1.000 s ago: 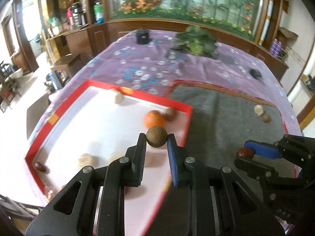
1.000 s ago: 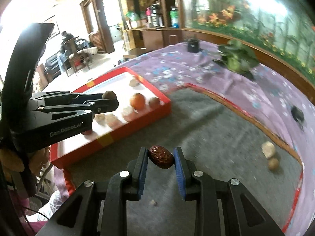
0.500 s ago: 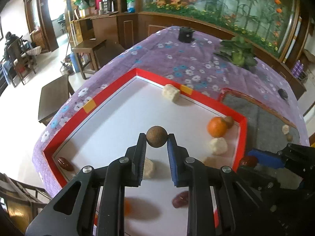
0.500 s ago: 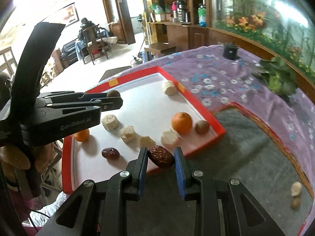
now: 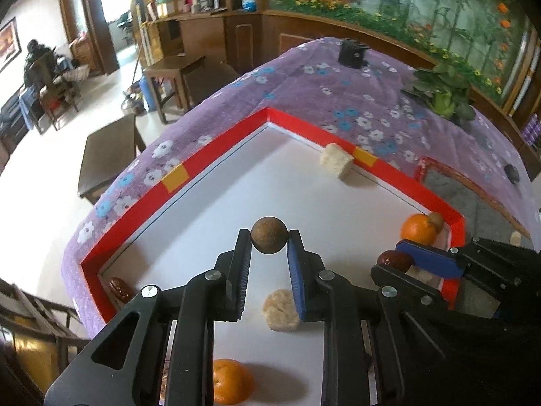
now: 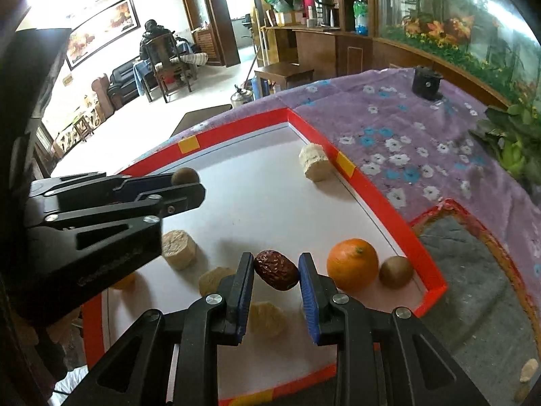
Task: Organize fruits
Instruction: 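Open both grippers to drop the brown fruit and red date into the tray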
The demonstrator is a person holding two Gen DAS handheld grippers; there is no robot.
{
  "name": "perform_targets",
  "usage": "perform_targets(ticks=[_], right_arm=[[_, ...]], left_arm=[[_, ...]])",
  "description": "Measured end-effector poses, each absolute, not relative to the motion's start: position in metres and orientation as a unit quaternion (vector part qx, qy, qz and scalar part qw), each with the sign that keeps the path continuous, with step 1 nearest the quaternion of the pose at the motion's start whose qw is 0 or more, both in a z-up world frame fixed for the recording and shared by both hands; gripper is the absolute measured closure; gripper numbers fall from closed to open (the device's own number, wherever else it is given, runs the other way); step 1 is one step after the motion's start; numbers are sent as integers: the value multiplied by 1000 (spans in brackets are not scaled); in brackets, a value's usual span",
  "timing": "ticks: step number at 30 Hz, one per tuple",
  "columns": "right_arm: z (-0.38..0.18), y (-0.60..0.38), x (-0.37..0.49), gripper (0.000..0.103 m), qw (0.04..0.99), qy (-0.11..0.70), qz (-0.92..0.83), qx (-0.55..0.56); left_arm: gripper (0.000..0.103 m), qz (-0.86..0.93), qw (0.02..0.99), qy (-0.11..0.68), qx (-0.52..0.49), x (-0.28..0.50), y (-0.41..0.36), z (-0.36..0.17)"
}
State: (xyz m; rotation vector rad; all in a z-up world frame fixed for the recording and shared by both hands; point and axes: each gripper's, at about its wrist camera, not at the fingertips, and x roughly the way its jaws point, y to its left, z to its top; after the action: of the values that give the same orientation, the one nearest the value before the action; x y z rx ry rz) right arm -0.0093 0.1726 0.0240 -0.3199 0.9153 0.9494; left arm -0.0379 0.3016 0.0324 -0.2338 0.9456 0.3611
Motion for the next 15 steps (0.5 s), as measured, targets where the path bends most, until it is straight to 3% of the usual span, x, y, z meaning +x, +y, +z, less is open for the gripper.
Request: perform_targets(ticks=[3,7,15], right_arm=[[20,171,-5,76,774,434,442,-134],[27,165,-8,59,774,429,449,-122],[42,131,-27,59,789,412,440,-122]], left_arm=[[81,184,861,459,-118,-37,307,28],[56,184,859,462,-120,-36,305,26],[56,187,869,444,-111,-41,292,39]])
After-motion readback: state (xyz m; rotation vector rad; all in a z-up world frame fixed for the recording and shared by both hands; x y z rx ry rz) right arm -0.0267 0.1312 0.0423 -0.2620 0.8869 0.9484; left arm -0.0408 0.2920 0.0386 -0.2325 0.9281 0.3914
